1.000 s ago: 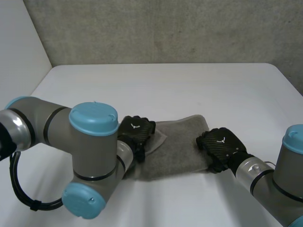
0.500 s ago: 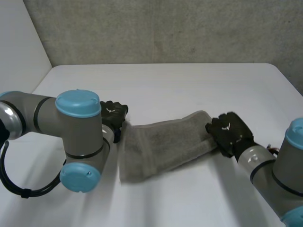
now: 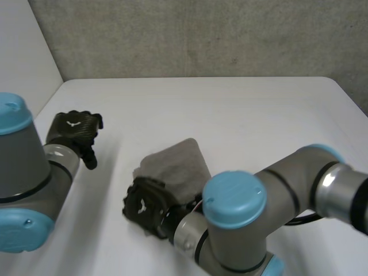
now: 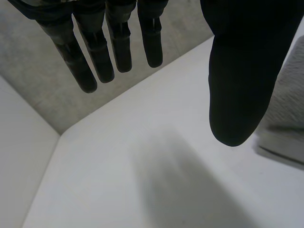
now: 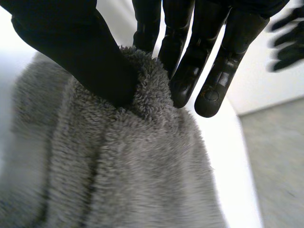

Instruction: Fold the towel.

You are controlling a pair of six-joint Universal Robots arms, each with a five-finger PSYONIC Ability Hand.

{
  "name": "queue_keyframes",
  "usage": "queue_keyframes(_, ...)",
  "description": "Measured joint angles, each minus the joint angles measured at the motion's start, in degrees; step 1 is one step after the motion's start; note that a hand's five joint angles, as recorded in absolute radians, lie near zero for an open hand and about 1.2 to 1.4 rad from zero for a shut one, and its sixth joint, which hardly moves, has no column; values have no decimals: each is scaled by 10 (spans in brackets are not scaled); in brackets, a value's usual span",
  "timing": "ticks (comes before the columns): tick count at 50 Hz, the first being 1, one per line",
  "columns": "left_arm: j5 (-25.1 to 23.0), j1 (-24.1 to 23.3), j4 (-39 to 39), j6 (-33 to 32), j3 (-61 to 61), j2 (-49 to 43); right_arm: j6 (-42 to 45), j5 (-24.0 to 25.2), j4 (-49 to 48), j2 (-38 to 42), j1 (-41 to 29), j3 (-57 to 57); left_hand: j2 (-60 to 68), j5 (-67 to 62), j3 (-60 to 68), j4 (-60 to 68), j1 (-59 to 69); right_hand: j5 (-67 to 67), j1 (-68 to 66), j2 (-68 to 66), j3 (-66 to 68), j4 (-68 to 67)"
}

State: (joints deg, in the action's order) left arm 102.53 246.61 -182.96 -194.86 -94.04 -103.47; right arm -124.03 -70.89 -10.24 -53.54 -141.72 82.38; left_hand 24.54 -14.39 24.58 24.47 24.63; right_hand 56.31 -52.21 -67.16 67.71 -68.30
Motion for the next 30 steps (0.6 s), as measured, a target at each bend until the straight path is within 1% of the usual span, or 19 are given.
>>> queue_keyframes(2,-2,4,0,0,-3,3,1,3,0,5,-2,0,0,0,0,0,0,0,0,0,0,0)
queue_keyframes(3,-12,14,0,0,-10,12,2,7,0,15,-6,-3,-1,2,-1,-2,-2,-42,13,61,-57,61)
queue_keyframes(4,-16,16,0,1,-11,14,1,5,-1,15,-6,-4,-1,2,-1,-2,-2,-100,69,117,-121,126)
queue_keyframes(5,-16,16,0,1,-11,14,1,5,-1,15,-6,-4,-1,2,-1,-2,-2,-100,69,117,-121,126)
queue_keyframes(6,-24,17,0,1,-12,15,-3,-3,-2,10,-5,-8,-2,2,-2,-2,-2,-164,133,195,-199,194)
queue_keyframes(7,-31,17,-1,1,-11,16,-11,-15,-3,-2,-3,-10,-3,3,-2,-3,-2,-372,297,404,-399,405)
queue_keyframes(9,-37,16,-1,2,-9,16,-25,-30,-4,-18,1,-11,-3,3,-2,-3,-2,-478,374,502,-504,510)
queue_keyframes(10,-41,14,-2,3,-4,15,-46,-47,-5,-36,8,-10,-3,3,-2,-3,-2,-519,401,534,-545,548)
queue_keyframes(11,-42,13,-2,4,-2,15,-56,-53,-5,-43,11,-9,-3,3,-2,-3,-2,-525,405,539,-553,552)
queue_keyframes(13,-45,6,-2,7,10,14,-108,-74,-5,-71,27,-4,-3,3,-2,-3,-2,-530,407,543,-557,553)
queue_keyframes(16,-46,-6,-2,13,27,13,-180,-90,-3,-103,49,5,-3,3,-2,-3,-2,-530,407,543,-557,553)
queue_keyframes(17,-46,-6,-2,13,27,13,-180,-90,-3,-103,49,5,-3,3,-2,-3,-2,-530,407,543,-557,553)
queue_keyframes(18,-45,-20,-2,20,43,12,-243,-97,1,-129,68,15,-3,3,-2,-3,-2,-530,407,543,-557,553)
queue_keyframes(19,-45,-27,-2,25,51,11,-281,-99,5,-144,80,22,-3,3,-2,-3,-2,-530,407,543,-557,553)
queue_keyframes(21,-44,-32,-2,30,57,11,-294,-100,7,-149,85,24,-3,3,-2,-3,-2,-530,407,543,-557,553)
queue_keyframes(24,-42,-52,-1,61,88,7,-395,-98,44,-183,128,36,-3,3,-2,-3,-2,-530,407,543,-557,553)
queue_keyframes(28,-41,-81,2,107,122,-10,-475,-91,108,-201,176,37,-3,3,-2,-3,-2,-530,407,543,-557,553)
queue_keyframes(30,-41,-95,5,123,134,-22,-495,-86,131,-203,191,36,-3,3,-2,-3,-2,-530,407,543,-557,553)
